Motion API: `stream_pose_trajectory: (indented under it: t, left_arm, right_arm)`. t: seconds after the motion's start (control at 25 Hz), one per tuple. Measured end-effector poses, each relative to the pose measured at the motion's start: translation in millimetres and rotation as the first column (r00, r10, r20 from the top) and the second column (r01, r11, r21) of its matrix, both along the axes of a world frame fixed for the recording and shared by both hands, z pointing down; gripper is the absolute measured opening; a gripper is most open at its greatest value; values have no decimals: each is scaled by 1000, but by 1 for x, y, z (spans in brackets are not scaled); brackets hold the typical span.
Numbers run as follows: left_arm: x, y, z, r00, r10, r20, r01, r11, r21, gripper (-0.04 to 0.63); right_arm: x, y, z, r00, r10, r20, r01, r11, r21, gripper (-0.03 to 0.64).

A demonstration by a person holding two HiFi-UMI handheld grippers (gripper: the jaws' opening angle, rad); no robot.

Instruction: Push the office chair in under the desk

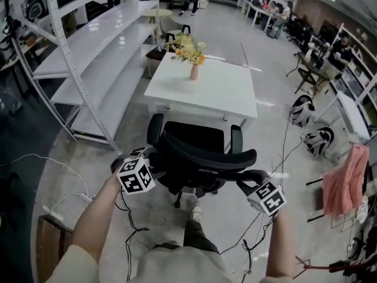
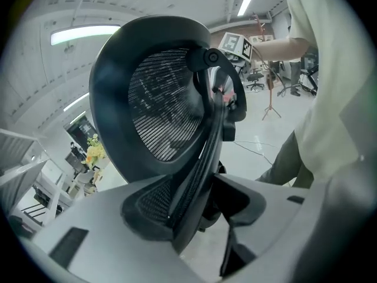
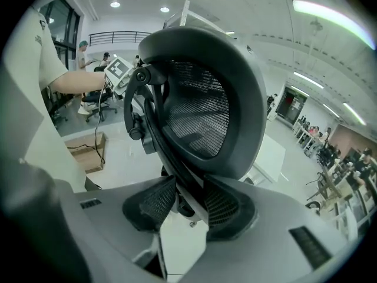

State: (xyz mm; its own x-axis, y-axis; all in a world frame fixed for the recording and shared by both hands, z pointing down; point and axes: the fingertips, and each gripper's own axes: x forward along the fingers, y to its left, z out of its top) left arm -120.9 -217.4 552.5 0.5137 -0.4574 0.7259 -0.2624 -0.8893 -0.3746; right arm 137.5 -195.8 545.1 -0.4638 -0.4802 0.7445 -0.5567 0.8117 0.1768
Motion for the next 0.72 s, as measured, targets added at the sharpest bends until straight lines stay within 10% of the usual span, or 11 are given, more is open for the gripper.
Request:
stream_pose_trajectory:
  t: [0.72]
  left_arm:
    - [-3,-158,1,993,-111,25,113,991,-75,247]
  right_arm:
    - [0,-148,-4,999,-43,33,43,999,0,146]
